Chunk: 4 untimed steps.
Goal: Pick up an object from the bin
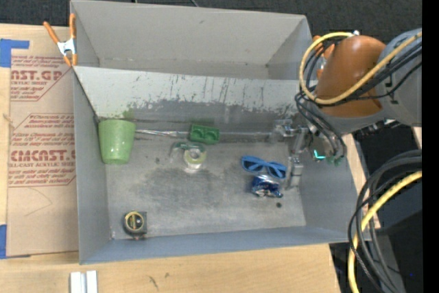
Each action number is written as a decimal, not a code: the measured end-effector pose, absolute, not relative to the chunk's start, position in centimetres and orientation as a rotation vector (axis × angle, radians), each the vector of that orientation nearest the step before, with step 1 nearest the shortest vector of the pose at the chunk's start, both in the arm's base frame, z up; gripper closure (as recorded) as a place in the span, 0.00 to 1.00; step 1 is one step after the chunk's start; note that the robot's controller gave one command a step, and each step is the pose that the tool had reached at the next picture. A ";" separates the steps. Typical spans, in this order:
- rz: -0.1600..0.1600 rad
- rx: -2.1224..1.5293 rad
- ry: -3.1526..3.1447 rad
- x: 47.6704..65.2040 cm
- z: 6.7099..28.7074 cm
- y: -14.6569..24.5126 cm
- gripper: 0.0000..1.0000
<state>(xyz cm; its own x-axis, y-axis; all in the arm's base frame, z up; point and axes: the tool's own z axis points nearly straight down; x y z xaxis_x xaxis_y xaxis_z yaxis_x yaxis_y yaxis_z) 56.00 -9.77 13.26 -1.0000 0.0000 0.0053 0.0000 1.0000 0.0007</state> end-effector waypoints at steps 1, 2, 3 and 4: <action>-0.001 0.270 -3.130 53.8 6.9 -8.7 0.00; 0.001 0.271 -3.135 53.9 7.1 -8.7 1.00; 0.005 0.314 -3.138 54.7 23.7 -10.0 1.00; 0.000 0.312 -3.129 54.6 23.2 -10.0 0.00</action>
Offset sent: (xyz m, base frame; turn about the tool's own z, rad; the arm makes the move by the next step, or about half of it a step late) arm -0.0223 0.0087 -0.0626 -0.1711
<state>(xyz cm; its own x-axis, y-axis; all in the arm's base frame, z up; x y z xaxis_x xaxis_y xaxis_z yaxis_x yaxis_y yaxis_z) 54.55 -9.96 23.17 -0.9803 -0.1977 -0.0033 -0.1977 0.9803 -0.0005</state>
